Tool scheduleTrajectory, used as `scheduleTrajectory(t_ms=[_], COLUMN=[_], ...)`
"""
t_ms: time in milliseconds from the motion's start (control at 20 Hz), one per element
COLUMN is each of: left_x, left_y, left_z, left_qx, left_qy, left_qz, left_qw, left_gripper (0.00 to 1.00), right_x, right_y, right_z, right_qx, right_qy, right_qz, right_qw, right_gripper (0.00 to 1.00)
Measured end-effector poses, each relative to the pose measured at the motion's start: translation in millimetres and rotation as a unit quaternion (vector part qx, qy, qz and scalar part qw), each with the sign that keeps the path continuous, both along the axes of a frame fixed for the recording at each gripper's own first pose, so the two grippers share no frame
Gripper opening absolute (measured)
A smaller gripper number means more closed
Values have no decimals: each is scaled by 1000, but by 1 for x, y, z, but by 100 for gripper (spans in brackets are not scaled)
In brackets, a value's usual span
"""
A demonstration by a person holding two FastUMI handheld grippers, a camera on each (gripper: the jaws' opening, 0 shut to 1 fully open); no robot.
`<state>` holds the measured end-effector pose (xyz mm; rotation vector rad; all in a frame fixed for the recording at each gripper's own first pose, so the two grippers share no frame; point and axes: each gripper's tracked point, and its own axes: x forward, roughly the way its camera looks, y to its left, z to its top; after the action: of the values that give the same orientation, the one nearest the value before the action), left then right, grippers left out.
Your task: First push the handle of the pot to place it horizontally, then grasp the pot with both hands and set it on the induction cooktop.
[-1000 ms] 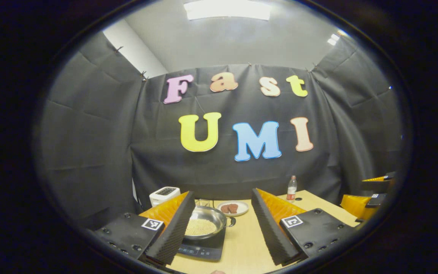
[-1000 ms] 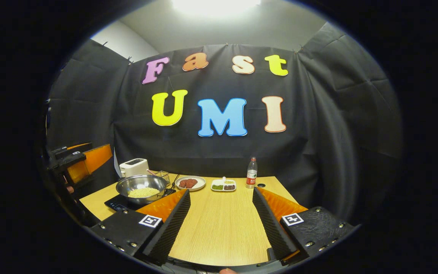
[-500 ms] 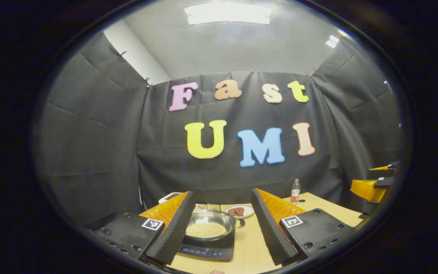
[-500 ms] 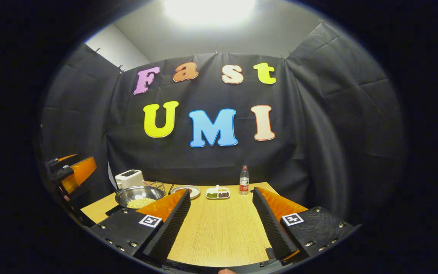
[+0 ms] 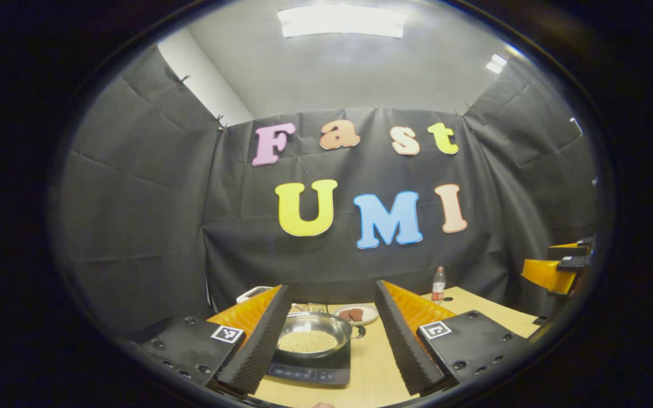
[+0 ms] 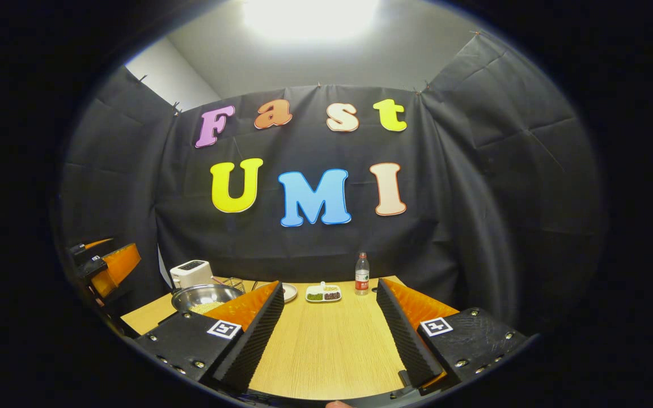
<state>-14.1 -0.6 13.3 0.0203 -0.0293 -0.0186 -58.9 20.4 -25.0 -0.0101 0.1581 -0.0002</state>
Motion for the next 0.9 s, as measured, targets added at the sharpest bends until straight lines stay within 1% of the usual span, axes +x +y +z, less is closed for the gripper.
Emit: scheduleTrajectory(t_ms=[250,750,900], left_x=[1,5,5], left_y=[3,9,9], left_z=[-3,-11,-10], left_qx=[-3,-12,-9], left_qy=[1,8,6], left_qz=[0,1,1], left_qw=[1000,1000,1000], left_gripper=[100,91,91], right_x=[1,4,4], right_y=[7,14,14], right_z=[6,14,15], right_qx=[-11,-20,-20], right_qy=[-8,-24,-25], right_qz=[4,7,6], right_qw=[1000,999,999], right_gripper=[99,99,99])
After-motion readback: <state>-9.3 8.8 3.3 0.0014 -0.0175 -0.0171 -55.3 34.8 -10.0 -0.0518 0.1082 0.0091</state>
